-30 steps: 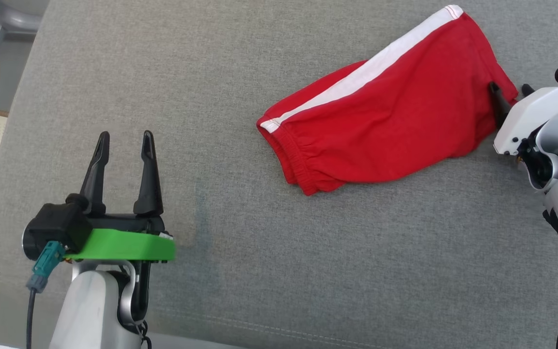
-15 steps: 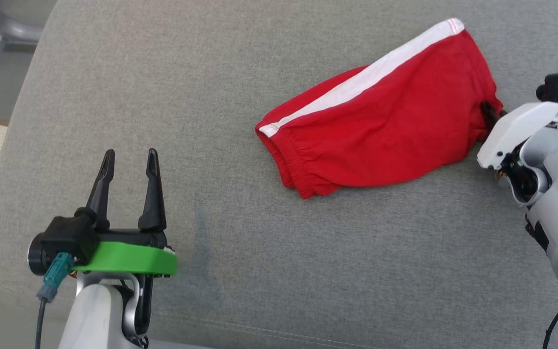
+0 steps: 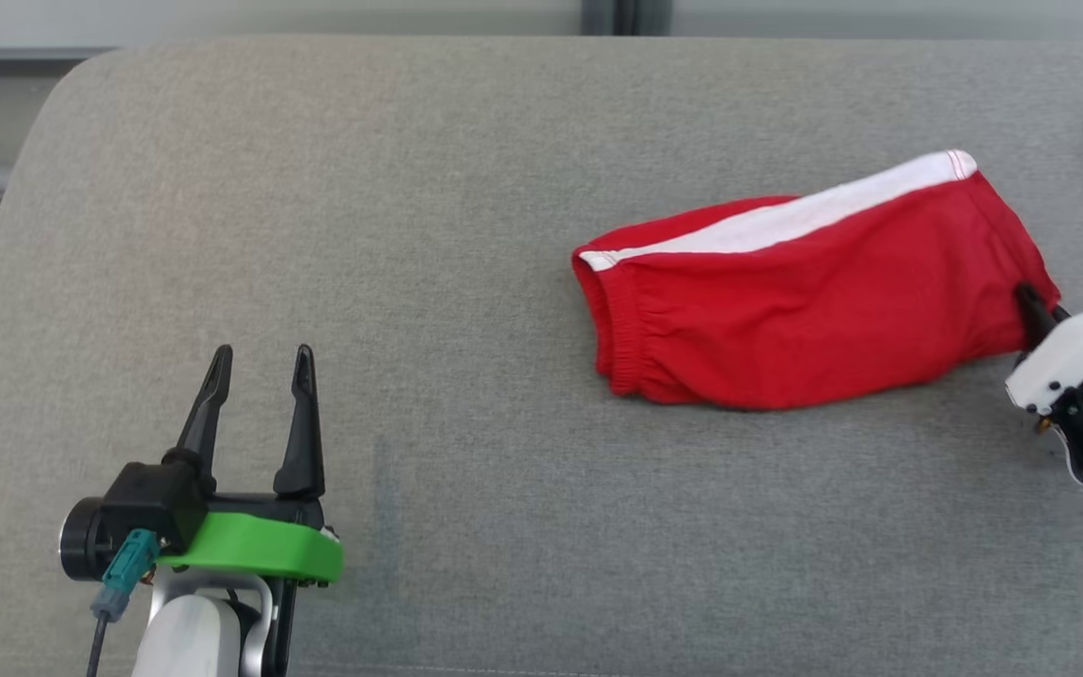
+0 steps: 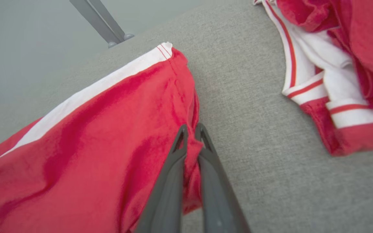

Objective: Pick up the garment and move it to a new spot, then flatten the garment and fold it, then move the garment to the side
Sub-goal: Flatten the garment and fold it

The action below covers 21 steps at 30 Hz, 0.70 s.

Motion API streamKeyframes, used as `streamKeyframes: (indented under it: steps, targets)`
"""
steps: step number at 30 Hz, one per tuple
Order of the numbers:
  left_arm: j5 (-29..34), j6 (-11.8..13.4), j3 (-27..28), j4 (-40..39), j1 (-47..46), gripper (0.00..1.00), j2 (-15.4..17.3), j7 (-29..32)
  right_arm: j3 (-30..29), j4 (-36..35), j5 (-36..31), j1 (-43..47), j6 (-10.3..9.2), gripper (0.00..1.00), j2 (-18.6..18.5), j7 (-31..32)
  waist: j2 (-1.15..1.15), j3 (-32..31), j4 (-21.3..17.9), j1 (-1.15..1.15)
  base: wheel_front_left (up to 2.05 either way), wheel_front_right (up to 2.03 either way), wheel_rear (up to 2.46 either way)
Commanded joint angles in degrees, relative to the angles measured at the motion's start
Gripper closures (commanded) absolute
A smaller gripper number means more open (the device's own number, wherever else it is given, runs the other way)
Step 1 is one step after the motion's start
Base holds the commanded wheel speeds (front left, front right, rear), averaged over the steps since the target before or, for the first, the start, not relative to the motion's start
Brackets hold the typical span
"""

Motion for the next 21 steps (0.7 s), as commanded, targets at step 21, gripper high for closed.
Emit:
streamKeyframes:
  steps: [21]
  targets:
    - [1.3,-0.7,0.7,0.8,2.5,0.00,0.1,0.0,3.0,-6.6,1.2,-0.6,0.00,1.00,3.1,-4.1,0.00,-4.4,-2.1,0.00,0.00,0.00,0.00]
